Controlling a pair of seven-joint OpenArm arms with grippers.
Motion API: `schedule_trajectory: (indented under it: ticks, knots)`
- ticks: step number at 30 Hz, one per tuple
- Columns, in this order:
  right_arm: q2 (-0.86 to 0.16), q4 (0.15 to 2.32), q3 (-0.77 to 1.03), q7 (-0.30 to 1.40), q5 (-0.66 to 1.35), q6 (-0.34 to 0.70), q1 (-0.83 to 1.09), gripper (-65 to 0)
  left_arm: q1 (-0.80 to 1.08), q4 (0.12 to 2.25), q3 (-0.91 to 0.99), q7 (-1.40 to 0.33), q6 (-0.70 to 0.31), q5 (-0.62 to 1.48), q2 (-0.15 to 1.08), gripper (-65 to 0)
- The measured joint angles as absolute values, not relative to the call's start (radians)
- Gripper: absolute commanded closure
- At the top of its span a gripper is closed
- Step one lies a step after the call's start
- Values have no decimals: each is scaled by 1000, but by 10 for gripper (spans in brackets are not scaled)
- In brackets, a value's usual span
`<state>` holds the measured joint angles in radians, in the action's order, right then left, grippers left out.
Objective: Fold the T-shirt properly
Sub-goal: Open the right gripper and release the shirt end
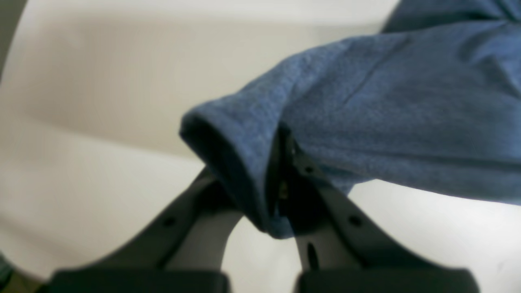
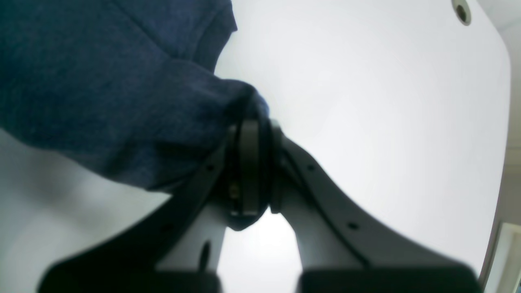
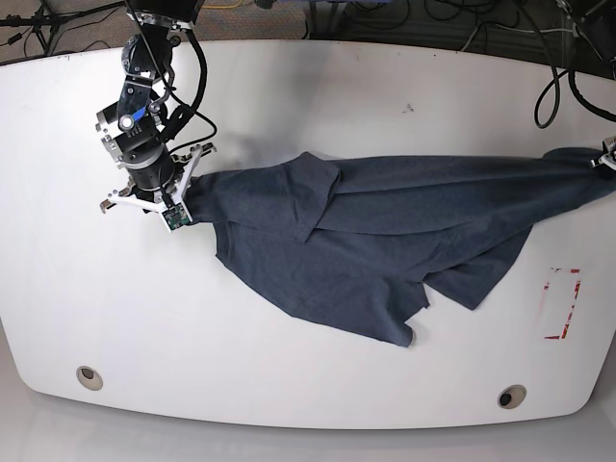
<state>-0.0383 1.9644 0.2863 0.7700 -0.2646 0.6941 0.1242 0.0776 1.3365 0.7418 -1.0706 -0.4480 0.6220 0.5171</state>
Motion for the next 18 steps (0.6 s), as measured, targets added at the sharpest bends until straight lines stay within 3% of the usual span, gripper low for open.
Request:
schedule_trajectory:
  ticks: [18]
  knots:
    - [-34,1964,284,768,-190,700,126,0,138,1340,742,-1065,-463,622,518,0]
